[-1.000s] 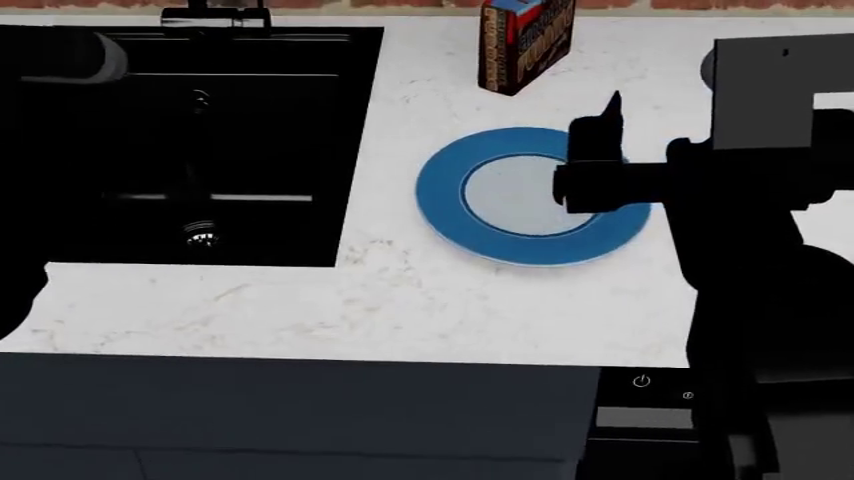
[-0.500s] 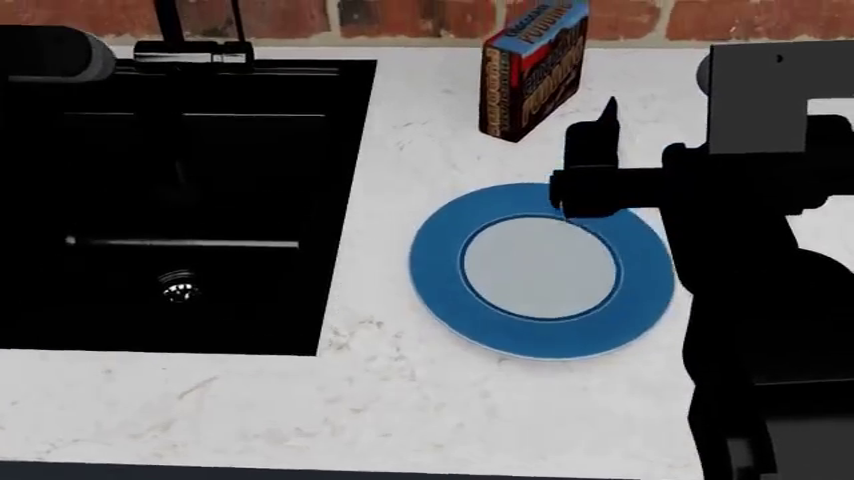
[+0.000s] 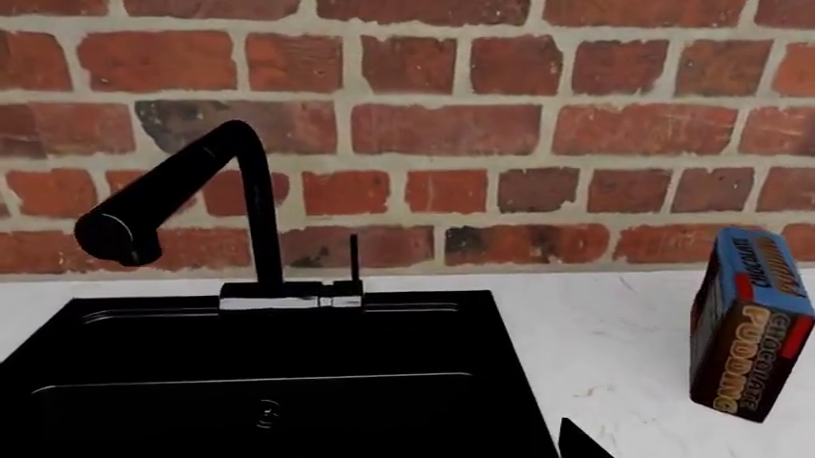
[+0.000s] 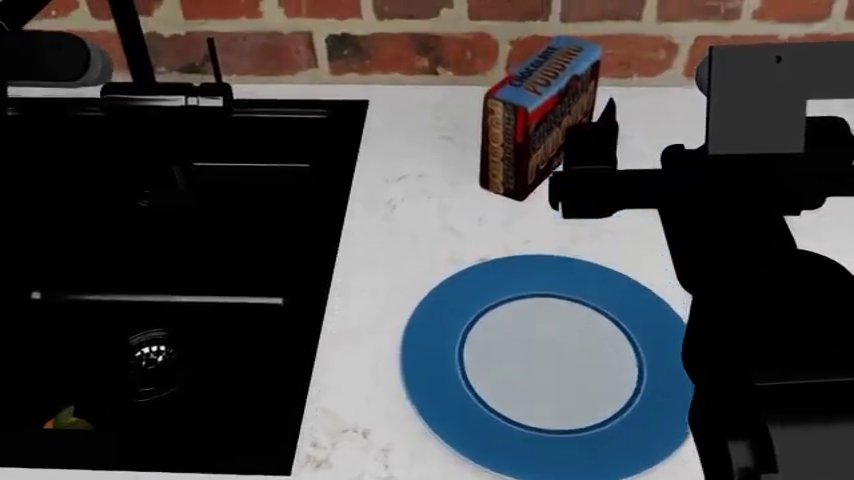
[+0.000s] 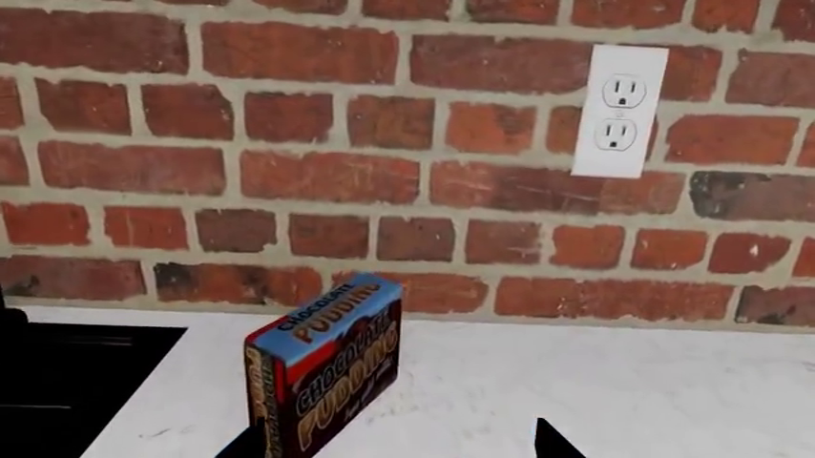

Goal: Pick the tangerine from the sink and place it on the plate located on the counter

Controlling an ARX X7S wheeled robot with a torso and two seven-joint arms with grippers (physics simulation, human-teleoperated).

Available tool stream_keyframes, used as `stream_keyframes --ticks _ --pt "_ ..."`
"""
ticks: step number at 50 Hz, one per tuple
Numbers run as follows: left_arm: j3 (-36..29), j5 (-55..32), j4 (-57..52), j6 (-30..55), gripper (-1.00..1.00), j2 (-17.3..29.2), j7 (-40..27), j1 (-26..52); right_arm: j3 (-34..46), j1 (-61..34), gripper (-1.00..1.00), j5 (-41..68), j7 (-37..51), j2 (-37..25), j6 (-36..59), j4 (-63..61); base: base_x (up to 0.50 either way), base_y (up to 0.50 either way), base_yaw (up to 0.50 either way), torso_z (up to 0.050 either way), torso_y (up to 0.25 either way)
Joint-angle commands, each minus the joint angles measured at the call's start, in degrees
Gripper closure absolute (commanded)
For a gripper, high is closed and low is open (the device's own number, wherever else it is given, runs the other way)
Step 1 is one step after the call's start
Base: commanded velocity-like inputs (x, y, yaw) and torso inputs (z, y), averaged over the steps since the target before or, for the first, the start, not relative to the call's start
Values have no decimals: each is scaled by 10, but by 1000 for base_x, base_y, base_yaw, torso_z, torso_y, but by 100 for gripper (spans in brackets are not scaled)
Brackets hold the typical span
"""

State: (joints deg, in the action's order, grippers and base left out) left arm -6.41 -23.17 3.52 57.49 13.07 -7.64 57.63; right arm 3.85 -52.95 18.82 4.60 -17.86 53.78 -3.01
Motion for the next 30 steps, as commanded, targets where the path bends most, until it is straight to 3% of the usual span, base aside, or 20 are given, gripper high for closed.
stream_keyframes --ticks 1,30 --pt "-2 -3 -1 1 -100 0 -2 0 -2 1 -100 4 2 -2 3 -3 328 0 0 0 0" --pt "2 -21 -34 27 -100 4 -13 -9 -5 8 -100 11 7 -2 2 -4 367 0 0 0 1"
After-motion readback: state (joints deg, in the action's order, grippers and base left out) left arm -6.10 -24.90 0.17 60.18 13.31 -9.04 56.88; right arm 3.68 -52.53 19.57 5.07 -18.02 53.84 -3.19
